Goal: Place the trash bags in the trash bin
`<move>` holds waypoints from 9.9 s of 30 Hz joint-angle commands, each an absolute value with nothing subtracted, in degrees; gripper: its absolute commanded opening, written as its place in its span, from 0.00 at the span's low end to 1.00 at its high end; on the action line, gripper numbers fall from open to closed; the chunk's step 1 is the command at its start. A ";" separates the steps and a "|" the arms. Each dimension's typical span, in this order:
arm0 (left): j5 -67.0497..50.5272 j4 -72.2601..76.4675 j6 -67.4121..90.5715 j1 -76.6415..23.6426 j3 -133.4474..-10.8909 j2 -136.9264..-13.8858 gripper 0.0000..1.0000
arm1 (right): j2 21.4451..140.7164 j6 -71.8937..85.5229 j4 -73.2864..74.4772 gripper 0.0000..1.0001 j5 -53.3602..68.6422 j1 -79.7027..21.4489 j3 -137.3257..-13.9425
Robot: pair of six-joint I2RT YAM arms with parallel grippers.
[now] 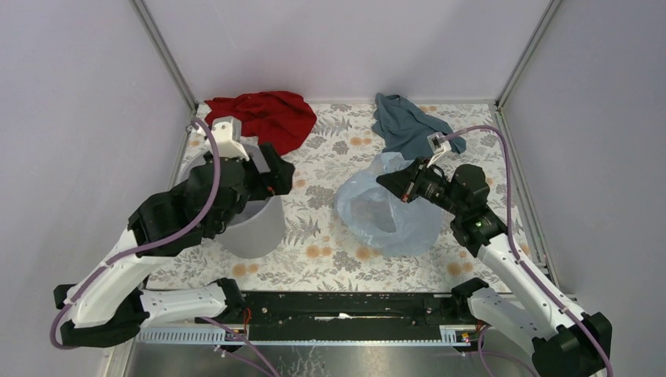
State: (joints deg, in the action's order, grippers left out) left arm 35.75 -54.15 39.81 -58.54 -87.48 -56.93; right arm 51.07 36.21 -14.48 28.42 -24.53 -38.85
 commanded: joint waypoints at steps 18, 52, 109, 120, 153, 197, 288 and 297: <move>51.71 -64.40 42.14 -54.20 -80.30 -75.35 0.50 | 36.22 28.46 3.87 0.07 23.38 -24.94 -44.82; 22.57 -38.90 36.52 -68.99 -95.50 -93.94 0.13 | 18.47 16.96 15.65 0.08 6.26 -24.96 -50.12; 35.90 -40.62 42.42 -68.91 -68.55 -33.84 0.99 | 77.63 75.90 -50.26 0.00 34.94 -26.23 -86.25; 39.63 -41.27 42.80 -68.91 -67.97 -32.78 0.99 | 90.55 89.12 -64.20 0.00 37.38 -31.47 -91.25; 46.25 -44.27 42.42 -68.91 -72.15 -35.13 0.95 | 76.49 89.73 -65.96 0.00 49.20 -20.93 -62.56; 5.11 -43.99 29.76 -44.79 -78.46 -53.68 0.77 | 77.82 69.98 -41.77 0.00 62.21 -26.54 -63.13; 2.27 -30.39 26.05 -35.68 -72.88 -61.46 0.08 | 78.12 51.32 -23.15 0.60 49.65 -29.61 -63.17; 11.03 -26.03 33.55 -35.68 -63.22 -49.77 0.00 | 70.96 41.19 -9.70 0.41 41.47 -29.73 -61.25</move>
